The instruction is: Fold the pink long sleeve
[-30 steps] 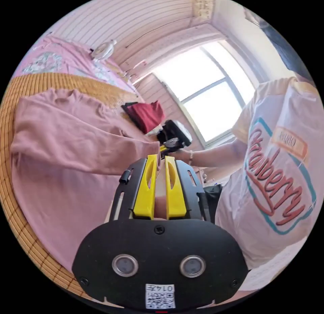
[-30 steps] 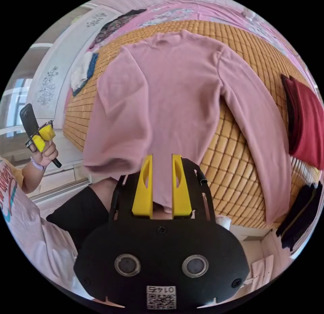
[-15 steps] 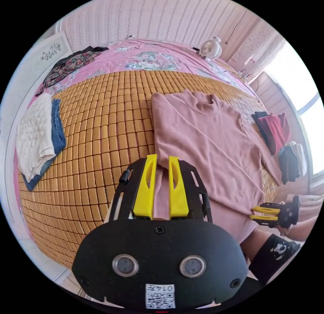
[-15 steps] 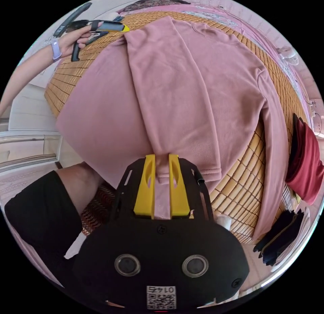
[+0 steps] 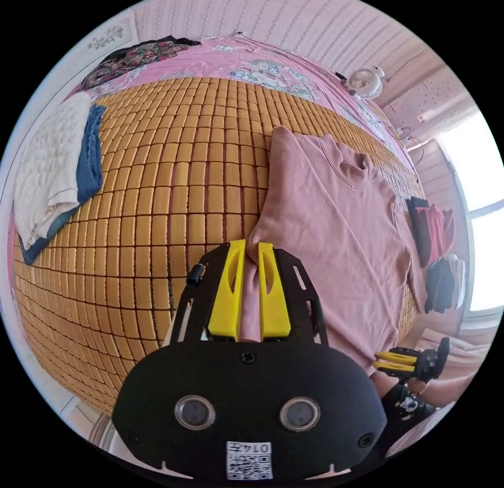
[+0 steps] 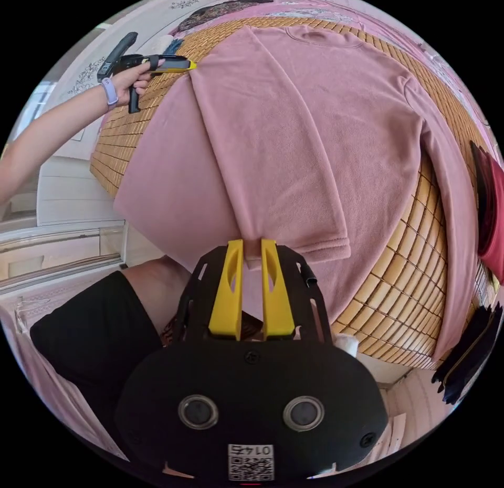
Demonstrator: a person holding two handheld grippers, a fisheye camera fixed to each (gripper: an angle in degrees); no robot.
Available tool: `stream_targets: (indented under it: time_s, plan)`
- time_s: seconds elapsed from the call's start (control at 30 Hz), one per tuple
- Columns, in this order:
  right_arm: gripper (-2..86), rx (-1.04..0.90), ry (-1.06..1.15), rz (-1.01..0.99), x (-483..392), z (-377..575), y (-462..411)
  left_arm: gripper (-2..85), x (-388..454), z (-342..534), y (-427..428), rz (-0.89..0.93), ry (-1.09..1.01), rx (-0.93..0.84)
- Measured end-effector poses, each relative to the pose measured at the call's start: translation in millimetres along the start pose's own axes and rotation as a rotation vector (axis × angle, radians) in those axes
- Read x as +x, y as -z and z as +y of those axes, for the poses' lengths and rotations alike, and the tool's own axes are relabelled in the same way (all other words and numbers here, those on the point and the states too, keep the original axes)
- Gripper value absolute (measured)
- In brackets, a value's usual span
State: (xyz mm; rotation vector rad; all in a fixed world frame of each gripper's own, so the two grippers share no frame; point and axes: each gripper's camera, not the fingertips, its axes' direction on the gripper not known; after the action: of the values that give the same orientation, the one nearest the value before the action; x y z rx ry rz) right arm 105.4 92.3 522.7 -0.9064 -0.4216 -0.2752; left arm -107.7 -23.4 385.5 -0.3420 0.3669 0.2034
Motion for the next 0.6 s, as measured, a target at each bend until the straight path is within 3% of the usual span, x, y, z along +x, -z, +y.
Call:
stream_targets:
  time_s: [0.1, 0.23, 0.4, 0.47, 0.6]
  plan:
    - [7.8, 0.03, -0.038, -0.048, 26, 27, 22, 5.1, 3, 9, 26, -0.023, -0.022, 0.087]
    - [8.3, 0.193, -0.379, -0.049, 113, 82, 63, 4.1, 36, 29, 51, -0.017, -0.138, 0.139]
    - [11.1, 0.479, -0.903, -0.154, 226, 167, 87, 0.0, 110, 52, 5, 0.095, -0.27, -0.089]
    - [11.4, 0.693, -1.152, -0.281, 260, 216, 87, -0.6, 132, 55, -12, 0.132, -0.29, -0.131]
    - [10.8, 0.809, -1.33, -0.32, 284, 255, 78, -0.9, 179, 50, -42, 0.154, -0.416, -0.177]
